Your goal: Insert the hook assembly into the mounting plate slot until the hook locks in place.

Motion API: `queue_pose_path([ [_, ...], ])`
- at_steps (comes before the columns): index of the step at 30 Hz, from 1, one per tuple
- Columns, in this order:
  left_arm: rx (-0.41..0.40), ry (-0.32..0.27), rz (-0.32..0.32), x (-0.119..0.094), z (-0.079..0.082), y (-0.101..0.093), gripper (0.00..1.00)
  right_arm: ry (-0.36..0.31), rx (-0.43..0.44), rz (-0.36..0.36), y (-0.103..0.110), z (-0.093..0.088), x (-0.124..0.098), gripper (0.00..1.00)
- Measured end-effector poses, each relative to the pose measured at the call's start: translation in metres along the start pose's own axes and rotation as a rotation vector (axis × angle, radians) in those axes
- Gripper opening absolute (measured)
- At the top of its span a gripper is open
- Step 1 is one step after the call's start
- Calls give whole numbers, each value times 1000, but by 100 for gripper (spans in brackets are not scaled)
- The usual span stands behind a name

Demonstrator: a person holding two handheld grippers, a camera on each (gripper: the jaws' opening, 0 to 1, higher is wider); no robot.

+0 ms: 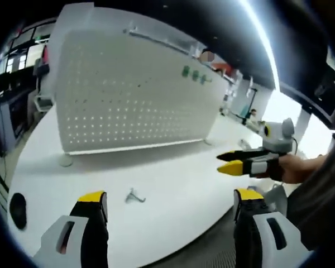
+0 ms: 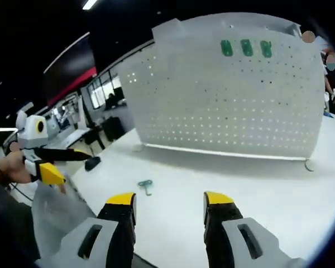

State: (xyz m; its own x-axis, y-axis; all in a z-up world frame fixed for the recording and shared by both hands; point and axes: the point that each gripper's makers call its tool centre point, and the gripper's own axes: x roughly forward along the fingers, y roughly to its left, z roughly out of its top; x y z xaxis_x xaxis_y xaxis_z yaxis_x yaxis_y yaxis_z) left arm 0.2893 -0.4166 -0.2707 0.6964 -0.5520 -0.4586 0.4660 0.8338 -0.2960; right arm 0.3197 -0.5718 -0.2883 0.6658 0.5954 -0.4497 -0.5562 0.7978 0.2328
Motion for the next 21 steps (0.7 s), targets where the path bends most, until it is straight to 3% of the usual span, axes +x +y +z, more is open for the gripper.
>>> queue_pose_path([
  [11,-21,81,26,0,-22,15,94,40,34,45,21,-12,-13,48],
  [21,-22,124,30,8,-32,23,95,89,61,44,27,-28,-25,48],
])
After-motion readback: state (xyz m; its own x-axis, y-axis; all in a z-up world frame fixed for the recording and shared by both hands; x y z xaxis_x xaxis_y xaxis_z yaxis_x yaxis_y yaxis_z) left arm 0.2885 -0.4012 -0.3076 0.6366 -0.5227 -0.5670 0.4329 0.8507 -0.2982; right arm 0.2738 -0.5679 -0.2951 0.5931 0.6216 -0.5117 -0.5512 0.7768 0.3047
